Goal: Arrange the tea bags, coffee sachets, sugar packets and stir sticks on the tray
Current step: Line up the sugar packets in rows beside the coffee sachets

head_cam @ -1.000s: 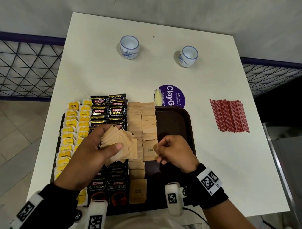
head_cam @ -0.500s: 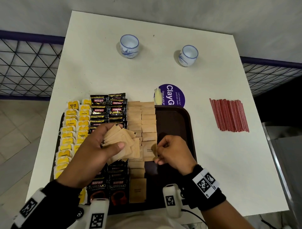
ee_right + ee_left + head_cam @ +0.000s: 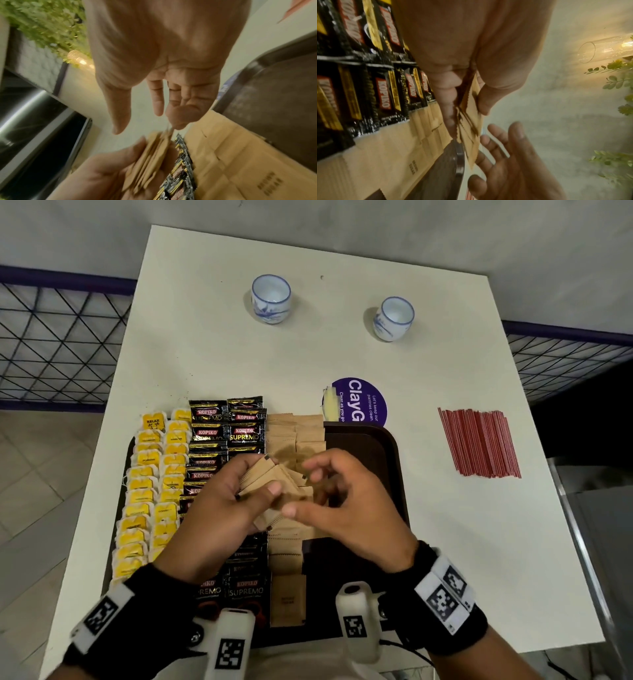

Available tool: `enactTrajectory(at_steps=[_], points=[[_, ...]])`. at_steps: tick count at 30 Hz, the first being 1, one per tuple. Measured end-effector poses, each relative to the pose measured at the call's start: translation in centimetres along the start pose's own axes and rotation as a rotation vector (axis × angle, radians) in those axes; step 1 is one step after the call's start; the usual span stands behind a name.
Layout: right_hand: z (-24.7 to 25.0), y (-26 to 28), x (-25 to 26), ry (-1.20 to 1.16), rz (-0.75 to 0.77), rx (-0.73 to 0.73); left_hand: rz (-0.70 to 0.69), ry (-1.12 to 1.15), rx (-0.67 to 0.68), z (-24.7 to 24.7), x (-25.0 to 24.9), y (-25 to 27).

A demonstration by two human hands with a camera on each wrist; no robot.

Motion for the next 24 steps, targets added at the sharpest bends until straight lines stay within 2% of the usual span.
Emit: enactTrajectory(at_steps=[2,4,9,14,20,24], points=[[-0.6,-0.4,0.6,0.125,0.063,0.007,0.011,0.021,0.013,-0.9,-0.2,-0.1],[-0.7,-0.6,0.1,0.160,0.045,-0.031,0.028,0.032,0.041,-1.7,-0.3,-0.2],[-0.4,-0.6,-1.2,0.031,-0.043,-0.055,0.097,0.109,0.203,-2.7,0.5,0.0],[-0.1,-0.9,-1.8,-0.016,-0.098,-0.034,0.046,-0.060,0.168,-2.3,0.7,0.1],[0.5,-1.2,-3.1,-0.185,-0.148,-0.116,0.033,-0.052,0.150,-2.3,0.1,0.4],[0.7,-1.2,-3.6,-0.270,-0.186,-0.151,0.005,-0.065,0.188,-2.5,-0.2,0.7]])
Point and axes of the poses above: each hand's wrist, its own y-axis away from the middle knuckle, its own z-axis out of the back of the hand, x = y × z, the point moved 9 cm from there along -y, towards the middle knuckle, and after that the axes turned 7 degrees about z, right-handed, at the moved point
